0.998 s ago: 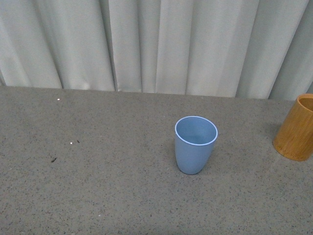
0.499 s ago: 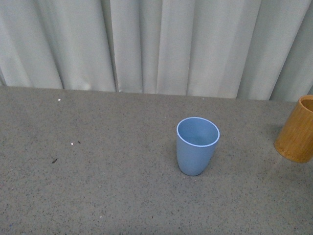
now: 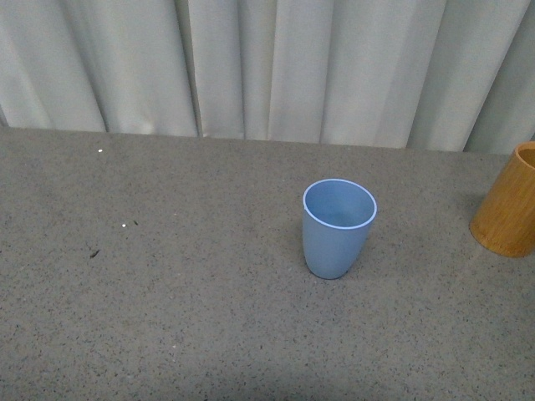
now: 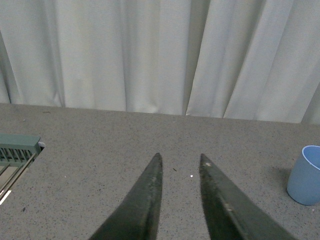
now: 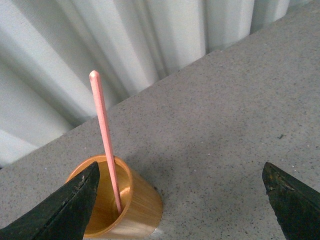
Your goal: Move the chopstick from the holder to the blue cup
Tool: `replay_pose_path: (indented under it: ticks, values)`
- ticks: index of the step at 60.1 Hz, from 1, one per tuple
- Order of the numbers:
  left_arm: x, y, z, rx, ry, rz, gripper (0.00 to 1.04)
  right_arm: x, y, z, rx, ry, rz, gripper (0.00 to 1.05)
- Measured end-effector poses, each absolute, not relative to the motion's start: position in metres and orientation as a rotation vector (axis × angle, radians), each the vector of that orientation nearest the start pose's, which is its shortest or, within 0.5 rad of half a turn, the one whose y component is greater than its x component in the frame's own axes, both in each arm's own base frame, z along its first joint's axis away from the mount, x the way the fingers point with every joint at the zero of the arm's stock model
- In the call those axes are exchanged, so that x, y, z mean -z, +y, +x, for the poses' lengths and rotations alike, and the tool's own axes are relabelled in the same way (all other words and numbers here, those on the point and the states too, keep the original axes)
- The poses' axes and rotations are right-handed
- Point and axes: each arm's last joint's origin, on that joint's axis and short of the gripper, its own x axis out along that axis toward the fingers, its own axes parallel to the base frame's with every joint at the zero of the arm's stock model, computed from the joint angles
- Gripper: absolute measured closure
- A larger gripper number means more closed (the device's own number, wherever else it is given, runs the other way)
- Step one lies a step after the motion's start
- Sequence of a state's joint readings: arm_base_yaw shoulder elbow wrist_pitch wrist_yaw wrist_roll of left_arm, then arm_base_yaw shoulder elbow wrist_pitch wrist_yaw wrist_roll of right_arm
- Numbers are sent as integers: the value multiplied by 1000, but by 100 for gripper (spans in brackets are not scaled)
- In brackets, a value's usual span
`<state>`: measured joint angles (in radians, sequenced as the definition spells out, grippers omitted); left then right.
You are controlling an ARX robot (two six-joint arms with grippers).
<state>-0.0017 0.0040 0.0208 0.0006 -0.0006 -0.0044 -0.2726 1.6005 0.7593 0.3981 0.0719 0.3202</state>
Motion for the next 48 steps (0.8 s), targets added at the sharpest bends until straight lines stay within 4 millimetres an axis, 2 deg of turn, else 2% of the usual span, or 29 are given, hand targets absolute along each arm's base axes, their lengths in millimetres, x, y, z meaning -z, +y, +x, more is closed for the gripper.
replay_pose_path:
  ticks: [1,6,26,28,32,48]
  values:
    - [-170,0,97,2,-17,-7,84,-182,-89,313,399,394,356,9]
    - [-170,0,97,2,-17,-5,65,-176,-89,322,354,436,371,9]
    - [-170,0,97,2,-17,-5,7,-171,-91,341,312,463,350,9]
    - [-170,0,97,2,-17,-4,5,-171,-92,343,313,467,346,9]
    - [-170,0,97,2,-17,-4,7,-169,-93,348,312,475,343,9]
    - [-170,0,97,2,-17,-4,7,-160,-104,364,321,487,346,9]
